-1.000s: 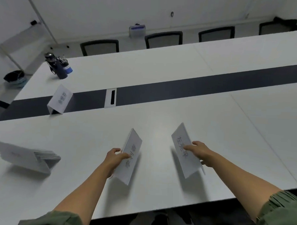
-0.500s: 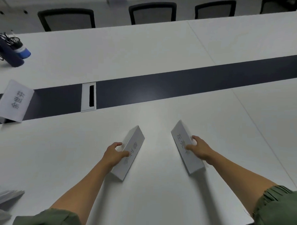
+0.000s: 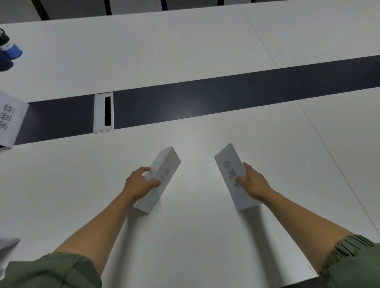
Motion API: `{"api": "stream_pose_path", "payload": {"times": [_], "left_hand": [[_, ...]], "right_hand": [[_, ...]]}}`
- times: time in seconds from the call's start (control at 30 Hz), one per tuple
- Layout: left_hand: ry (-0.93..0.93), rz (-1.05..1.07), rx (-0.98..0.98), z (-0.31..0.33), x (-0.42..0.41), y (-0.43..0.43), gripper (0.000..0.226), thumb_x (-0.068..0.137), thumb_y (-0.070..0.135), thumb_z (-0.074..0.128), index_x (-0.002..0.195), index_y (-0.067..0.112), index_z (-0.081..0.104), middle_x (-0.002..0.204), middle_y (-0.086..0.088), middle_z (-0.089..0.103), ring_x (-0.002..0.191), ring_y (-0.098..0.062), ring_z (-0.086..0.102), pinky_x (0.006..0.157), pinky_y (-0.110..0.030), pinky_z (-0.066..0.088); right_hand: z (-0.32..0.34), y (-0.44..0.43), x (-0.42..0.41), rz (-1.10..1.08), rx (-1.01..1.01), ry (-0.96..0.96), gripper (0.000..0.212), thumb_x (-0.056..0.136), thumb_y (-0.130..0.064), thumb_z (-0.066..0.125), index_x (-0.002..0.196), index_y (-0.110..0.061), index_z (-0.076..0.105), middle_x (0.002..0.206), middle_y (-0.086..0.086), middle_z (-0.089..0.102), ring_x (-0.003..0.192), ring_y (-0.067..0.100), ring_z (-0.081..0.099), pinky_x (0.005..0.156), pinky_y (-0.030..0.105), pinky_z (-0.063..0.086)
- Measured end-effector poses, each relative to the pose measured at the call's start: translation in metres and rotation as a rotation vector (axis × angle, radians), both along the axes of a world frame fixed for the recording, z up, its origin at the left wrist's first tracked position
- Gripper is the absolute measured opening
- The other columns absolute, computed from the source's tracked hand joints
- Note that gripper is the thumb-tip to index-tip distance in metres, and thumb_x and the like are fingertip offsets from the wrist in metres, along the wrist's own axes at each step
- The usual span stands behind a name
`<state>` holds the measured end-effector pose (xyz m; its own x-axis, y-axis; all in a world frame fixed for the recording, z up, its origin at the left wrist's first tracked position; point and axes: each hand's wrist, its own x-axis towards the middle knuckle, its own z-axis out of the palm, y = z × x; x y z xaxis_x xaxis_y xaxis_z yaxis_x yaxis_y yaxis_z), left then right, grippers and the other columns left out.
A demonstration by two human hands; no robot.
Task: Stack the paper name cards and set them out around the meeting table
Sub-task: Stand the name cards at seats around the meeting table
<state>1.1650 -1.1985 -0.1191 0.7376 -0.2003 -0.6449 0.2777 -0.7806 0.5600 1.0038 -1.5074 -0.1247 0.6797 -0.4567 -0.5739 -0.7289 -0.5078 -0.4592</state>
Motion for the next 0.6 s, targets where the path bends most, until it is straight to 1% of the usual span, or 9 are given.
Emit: {"api": "stream_pose_path", "payload": {"times": [0.1, 0.2, 0.27, 0.33, 0.4, 0.47, 0.53, 0.6], "left_hand": [[-0.022, -0.021, 0.026, 0.001, -0.002, 0.0, 0.082, 0.056, 0.045, 0.064, 0.134, 0.025, 0.052, 0.111, -0.007, 0.064, 0.098, -0.027, 0.063, 0.085, -0.039, 0.051], [-0.066, -0.016, 0.039, 0.009, -0.009, -0.001, 0.078, 0.057, 0.045, 0.063, 0.132, 0.023, 0.056, 0.114, -0.01, 0.065, 0.101, -0.027, 0.063, 0.089, -0.039, 0.051], [-0.106, 0.015, 0.03, 0.018, -0.02, -0.001, 0.07, 0.066, 0.042, 0.07, 0.131, 0.021, 0.057, 0.121, -0.012, 0.062, 0.107, -0.029, 0.06, 0.091, -0.038, 0.049], [-0.156, 0.059, 0.02, 0.029, -0.034, 0.003, 0.059, 0.078, 0.032, 0.074, 0.132, 0.018, 0.056, 0.127, -0.014, 0.058, 0.112, -0.03, 0.057, 0.095, -0.04, 0.048], [-0.2, 0.107, 0.011, 0.04, -0.052, 0.016, 0.052, 0.082, 0.028, 0.071, 0.131, 0.016, 0.057, 0.126, -0.014, 0.058, 0.11, -0.028, 0.057, 0.094, -0.039, 0.049], [-0.226, 0.151, 0.008, 0.051, -0.071, 0.035, 0.047, 0.084, 0.026, 0.069, 0.129, 0.014, 0.058, 0.121, -0.013, 0.061, 0.103, -0.026, 0.057, 0.089, -0.035, 0.048], [-0.239, 0.198, 0.016, 0.063, -0.092, 0.06, 0.043, 0.086, 0.025, 0.066, 0.127, 0.013, 0.059, 0.115, -0.012, 0.063, 0.099, -0.024, 0.059, 0.085, -0.031, 0.047], [-0.238, 0.238, 0.039, 0.071, -0.109, 0.086, 0.04, 0.086, 0.023, 0.065, 0.125, 0.013, 0.06, 0.112, -0.011, 0.064, 0.098, -0.025, 0.06, 0.084, -0.031, 0.047]], "right_hand": [[0.001, 0.001, -0.004, -0.012, -0.028, -0.002, 0.053, 0.095, -0.028, 0.051, 0.145, -0.017, 0.036, 0.129, 0.008, 0.06, 0.106, 0.031, 0.059, 0.082, 0.036, 0.046], [0.005, 0.0, -0.012, -0.017, -0.055, -0.007, 0.06, 0.095, -0.032, 0.055, 0.149, -0.016, 0.034, 0.132, 0.01, 0.057, 0.112, 0.032, 0.057, 0.085, 0.036, 0.045], [0.011, 0.001, -0.019, 0.005, -0.1, -0.008, 0.066, 0.093, -0.036, 0.057, 0.15, -0.017, 0.031, 0.134, 0.012, 0.055, 0.114, 0.032, 0.056, 0.088, 0.039, 0.047], [0.02, 0.004, -0.024, 0.055, -0.194, -0.034, 0.067, 0.091, -0.037, 0.058, 0.149, -0.018, 0.031, 0.133, 0.013, 0.053, 0.114, 0.033, 0.054, 0.088, 0.042, 0.048], [0.033, 0.011, -0.023, 0.102, -0.307, -0.11, 0.063, 0.09, -0.034, 0.058, 0.147, -0.019, 0.034, 0.132, 0.013, 0.051, 0.117, 0.033, 0.051, 0.085, 0.043, 0.047], [0.046, 0.025, -0.016, 0.156, -0.384, -0.212, 0.057, 0.091, -0.032, 0.056, 0.144, -0.019, 0.039, 0.133, 0.012, 0.052, 0.118, 0.032, 0.05, 0.085, 0.044, 0.048], [0.056, 0.049, -0.01, 0.226, -0.397, -0.278, 0.052, 0.093, -0.03, 0.054, 0.142, -0.02, 0.043, 0.136, 0.01, 0.051, 0.122, 0.031, 0.049, 0.088, 0.043, 0.047], [0.063, 0.075, -0.004, 0.29, -0.372, -0.296, 0.049, 0.093, -0.029, 0.054, 0.141, -0.021, 0.045, 0.137, 0.008, 0.052, 0.124, 0.028, 0.049, 0.09, 0.041, 0.046]]}}
